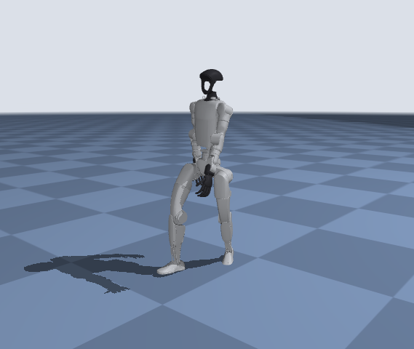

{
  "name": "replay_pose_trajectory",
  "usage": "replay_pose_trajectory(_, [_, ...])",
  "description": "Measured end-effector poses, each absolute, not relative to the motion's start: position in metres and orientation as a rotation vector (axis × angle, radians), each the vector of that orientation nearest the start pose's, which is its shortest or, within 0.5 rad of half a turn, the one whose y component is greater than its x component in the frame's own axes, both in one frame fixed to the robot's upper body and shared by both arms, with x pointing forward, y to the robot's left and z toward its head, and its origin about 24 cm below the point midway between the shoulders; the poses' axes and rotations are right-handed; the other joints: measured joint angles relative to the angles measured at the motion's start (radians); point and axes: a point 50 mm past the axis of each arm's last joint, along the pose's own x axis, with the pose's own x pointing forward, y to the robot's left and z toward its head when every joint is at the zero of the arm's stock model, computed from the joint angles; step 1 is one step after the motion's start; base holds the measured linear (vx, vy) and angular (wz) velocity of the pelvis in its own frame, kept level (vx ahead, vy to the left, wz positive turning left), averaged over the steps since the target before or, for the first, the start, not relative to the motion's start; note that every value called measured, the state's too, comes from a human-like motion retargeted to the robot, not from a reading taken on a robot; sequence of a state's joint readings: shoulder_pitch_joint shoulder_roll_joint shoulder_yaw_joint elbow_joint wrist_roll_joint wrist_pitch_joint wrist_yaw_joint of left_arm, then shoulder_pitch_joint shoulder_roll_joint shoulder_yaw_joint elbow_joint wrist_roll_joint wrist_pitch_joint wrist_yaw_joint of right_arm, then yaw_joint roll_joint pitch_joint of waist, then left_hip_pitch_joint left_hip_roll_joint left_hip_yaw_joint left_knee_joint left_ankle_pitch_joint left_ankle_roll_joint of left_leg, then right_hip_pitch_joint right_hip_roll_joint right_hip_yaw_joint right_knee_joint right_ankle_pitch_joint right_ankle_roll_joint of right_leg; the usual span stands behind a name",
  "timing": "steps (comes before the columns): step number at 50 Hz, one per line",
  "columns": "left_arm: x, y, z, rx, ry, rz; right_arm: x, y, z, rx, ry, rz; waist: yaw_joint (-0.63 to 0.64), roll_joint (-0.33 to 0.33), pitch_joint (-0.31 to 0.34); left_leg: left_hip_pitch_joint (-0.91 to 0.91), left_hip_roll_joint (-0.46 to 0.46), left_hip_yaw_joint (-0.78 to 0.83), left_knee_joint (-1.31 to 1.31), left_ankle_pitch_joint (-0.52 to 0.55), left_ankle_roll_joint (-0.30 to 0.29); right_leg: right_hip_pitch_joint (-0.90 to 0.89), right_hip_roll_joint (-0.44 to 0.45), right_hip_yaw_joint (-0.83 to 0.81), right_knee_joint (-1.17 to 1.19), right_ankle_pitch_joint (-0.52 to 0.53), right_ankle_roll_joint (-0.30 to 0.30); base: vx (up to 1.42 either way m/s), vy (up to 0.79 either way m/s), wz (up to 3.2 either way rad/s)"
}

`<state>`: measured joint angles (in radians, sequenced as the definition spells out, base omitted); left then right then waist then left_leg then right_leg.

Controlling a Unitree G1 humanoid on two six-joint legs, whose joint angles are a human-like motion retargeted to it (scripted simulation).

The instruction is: Walk

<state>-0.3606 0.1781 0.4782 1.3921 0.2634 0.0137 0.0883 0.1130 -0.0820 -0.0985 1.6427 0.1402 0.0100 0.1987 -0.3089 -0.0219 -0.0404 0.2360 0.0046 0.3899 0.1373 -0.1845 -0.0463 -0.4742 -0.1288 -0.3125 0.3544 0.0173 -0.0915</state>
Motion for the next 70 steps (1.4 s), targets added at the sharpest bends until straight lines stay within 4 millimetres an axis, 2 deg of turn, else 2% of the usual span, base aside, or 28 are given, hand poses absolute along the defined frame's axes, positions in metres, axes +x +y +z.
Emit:
replay_pose_trajectory(3, [0.158,0.228,-0.146,0.059,1.141,0.319,-0.044,-0.171,-0.177,0.293,1.687,-0.168,-0.011,-0.018,-0.016,0.019,0.022,0.062,0.087,0.179,-0.016,0.078,-0.001,-0.010,-0.012,-0.059,-0.006,0.80,-0.29,0.26])
replay_pose_trajectory(5, [0.131,0.220,-0.157,0.043,1.225,0.314,-0.034,-0.172,-0.178,0.282,1.656,-0.173,0.003,-0.058,-0.024,0.025,0.027,0.141,0.180,0.299,0.006,0.148,-0.029,-0.031,-0.043,-0.084,-0.004,0.70,-0.24,0.00])
replay_pose_trajectory(7, [0.107,0.213,-0.165,0.041,1.290,0.311,-0.019,-0.173,-0.180,0.266,1.616,-0.162,0.029,-0.115,-0.016,0.009,0.021,0.190,0.326,0.363,0.026,0.211,-0.061,-0.016,-0.064,-0.106,0.007,0.70,-0.25,-0.17])
replay_pose_trajectory(8, [0.095,0.211,-0.168,0.044,1.318,0.302,-0.009,-0.173,-0.180,0.252,1.594,-0.154,0.043,-0.140,-0.011,-0.007,0.026,0.212,0.404,0.364,0.030,0.237,-0.076,-0.004,-0.071,-0.116,0.014,0.58,-0.20,-0.30])
replay_pose_trajectory(10, [0.071,0.207,-0.173,0.055,1.385,0.301,0.013,-0.174,-0.181,0.222,1.544,-0.141,0.076,-0.182,0.002,-0.049,0.050,0.267,0.541,0.300,0.048,0.291,-0.103,-0.001,-0.091,-0.132,0.025,0.61,-0.19,-0.37])
replay_pose_trajectory(12, [0.047,0.200,-0.177,0.048,1.460,0.321,0.039,-0.172,-0.180,0.206,1.477,-0.150,0.094,-0.192,0.014,-0.112,0.089,0.298,0.616,0.242,0.051,0.339,-0.100,-0.007,-0.119,-0.144,0.031,0.53,-0.12,-0.19])
replay_pose_trajectory(15, [0.010,0.186,-0.180,-0.012,1.590,0.337,0.084,-0.168,-0.175,0.206,1.346,-0.179,0.111,-0.159,0.024,-0.259,0.123,0.263,0.657,0.171,0.048,0.400,-0.051,-0.041,-0.176,-0.146,0.036,0.44,-0.06,-0.09])
replay_pose_trajectory(18, [-0.031,0.173,-0.179,-0.088,1.729,0.292,0.123,-0.163,-0.166,0.215,1.228,-0.159,0.128,-0.116,0.027,-0.382,0.127,0.233,0.556,0.127,0.047,0.451,0.006,-0.053,-0.223,-0.151,0.037,0.44,-0.03,-0.30])
replay_pose_trajectory(20, [-0.054,0.165,-0.176,-0.120,1.810,0.261,0.144,-0.160,-0.160,0.205,1.162,-0.136,0.146,-0.089,0.032,-0.442,0.126,0.231,0.450,0.103,0.067,0.485,0.044,-0.044,-0.250,-0.160,0.030,0.69,-0.02,-0.55])
replay_pose_trajectory(23, [-0.077,0.158,-0.172,-0.144,1.890,0.243,0.171,-0.159,-0.149,0.170,1.083,-0.112,0.186,-0.055,0.044,-0.523,0.119,0.210,0.282,0.092,0.068,0.539,0.098,-0.006,-0.283,-0.179,0.022,0.48,0.03,-0.64])
replay_pose_trajectory(27, [-0.087,0.149,-0.170,-0.181,1.926,0.236,0.190,-0.162,-0.140,0.139,1.017,-0.102,0.224,-0.025,0.051,-0.623,0.104,0.133,0.144,0.088,0.065,0.609,0.135,0.030,-0.317,-0.200,0.031,0.56,0.08,-0.32])
replay_pose_trajectory(31, [-0.078,0.146,-0.172,-0.188,1.898,0.189,0.188,-0.165,-0.141,0.133,1.012,-0.092,0.256,-0.008,0.039,-0.664,0.096,0.109,0.143,0.122,0.092,0.660,0.135,0.049,-0.322,-0.198,0.072,0.66,0.16,-0.26])
replay_pose_trajectory(33, [-0.070,0.147,-0.174,-0.169,1.865,0.164,0.180,-0.167,-0.145,0.143,1.037,-0.103,0.269,-0.005,0.029,-0.649,0.093,0.148,0.175,0.131,0.123,0.682,0.125,0.050,-0.308,-0.180,0.101,0.64,0.16,-0.32])
replay_pose_trajectory(35, [-0.062,0.151,-0.176,-0.152,1.837,0.156,0.165,-0.167,-0.151,0.156,1.086,-0.106,0.290,-0.005,0.023,-0.639,0.089,0.111,0.198,0.147,0.133,0.700,0.107,0.072,-0.273,-0.138,0.131,0.76,0.19,-0.65])
replay_pose_trajectory(37, [-0.052,0.155,-0.177,-0.139,1.812,0.165,0.144,-0.166,-0.159,0.165,1.157,-0.104,0.295,0.006,0.014,-0.622,0.090,0.080,0.225,0.104,0.128,0.698,0.088,0.054,-0.208,-0.052,0.156,0.70,0.19,-0.51])
replay_pose_trajectory(41, [-0.022,0.168,-0.180,-0.092,1.726,0.198,0.099,-0.173,-0.172,0.139,1.302,-0.132,0.285,0.069,0.006,-0.527,0.124,0.088,0.199,0.028,0.134,0.654,0.065,-0.046,0.021,0.212,0.169,0.68,0.20,-0.16])
replay_pose_trajectory(43, [0.000,0.178,-0.180,-0.066,1.664,0.226,0.080,-0.179,-0.175,0.102,1.360,-0.138,0.271,0.104,0.020,-0.485,0.140,0.069,0.192,-0.001,0.148,0.595,0.041,-0.094,0.201,0.336,0.140,0.55,0.17,-0.10])
replay_pose_trajectory(45, [0.026,0.190,-0.179,-0.034,1.594,0.253,0.064,-0.185,-0.177,0.073,1.408,-0.127,0.260,0.122,0.036,-0.452,0.137,0.051,0.186,-0.029,0.165,0.508,-0.008,-0.121,0.380,0.387,0.117,0.53,0.17,-0.18])
replay_pose_trajectory(47, [0.056,0.200,-0.175,0.001,1.517,0.266,0.047,-0.188,-0.178,0.067,1.457,-0.113,0.241,0.117,0.043,-0.417,0.109,0.047,0.153,-0.038,0.181,0.399,-0.042,-0.118,0.502,0.280,0.127,0.42,0.08,0.15])
replay_pose_trajectory(48, [0.069,0.204,-0.173,0.016,1.480,0.269,0.037,-0.188,-0.179,0.069,1.486,-0.106,0.230,0.111,0.043,-0.399,0.092,0.045,0.130,-0.037,0.187,0.348,-0.041,-0.101,0.520,0.234,0.152,0.38,0.03,0.39])
replay_pose_trajectory(50, [0.098,0.211,-0.167,0.031,1.400,0.273,0.020,-0.189,-0.180,0.081,1.539,-0.107,0.211,0.094,0.040,-0.365,0.051,0.037,0.089,-0.039,0.198,0.256,-0.052,-0.088,0.517,0.133,0.192,0.46,0.02,0.50])
replay_pose_trajectory(52, [0.124,0.218,-0.159,0.033,1.317,0.276,0.003,-0.190,-0.180,0.104,1.581,-0.134,0.184,0.077,0.037,-0.334,0.012,0.016,0.054,-0.040,0.201,0.178,-0.049,-0.068,0.440,0.064,0.196,0.46,0.01,0.63])
replay_pose_trajectory(56, [0.169,0.229,-0.141,0.047,1.177,0.291,-0.026,-0.194,-0.178,0.146,1.640,-0.168,0.128,0.046,0.042,-0.264,-0.043,-0.013,0.012,-0.059,0.192,0.093,-0.046,-0.043,0.146,0.036,0.167,0.46,-0.03,0.68])
replay_pose_trajectory(60, [0.204,0.240,-0.121,0.091,1.064,0.296,-0.045,-0.198,-0.175,0.169,1.707,-0.203,0.092,0.016,0.050,-0.191,-0.077,-0.034,-0.016,-0.087,0.173,0.030,-0.042,0.002,-0.107,0.009,0.128,0.58,-0.11,0.55])
replay_pose_trajectory(65, [0.223,0.243,-0.110,0.130,0.995,0.282,-0.054,-0.199,-0.173,0.214,1.764,-0.214,0.084,0.018,0.043,-0.123,-0.062,-0.054,-0.027,-0.120,0.132,-0.026,-0.029,0.007,-0.155,-0.021,0.088,0.63,-0.17,0.30])
replay_pose_trajectory(68, [0.216,0.245,-0.113,0.112,1.008,0.296,-0.049,-0.200,-0.174,0.191,1.758,-0.190,0.054,0.024,0.028,-0.094,-0.036,-0.039,-0.022,-0.126,0.085,-0.024,-0.041,-0.022,-0.088,0.009,0.068,0.54,-0.20,0.39])
replay_pose_trajectory(70, [0.204,0.247,-0.119,0.098,1.049,0.300,-0.045,-0.197,-0.175,0.182,1.749,-0.166,0.036,0.023,0.016,-0.074,-0.018,-0.031,-0.009,-0.115,0.047,-0.015,-0.047,-0.046,-0.051,0.048,0.034,0.66,-0.28,0.42])
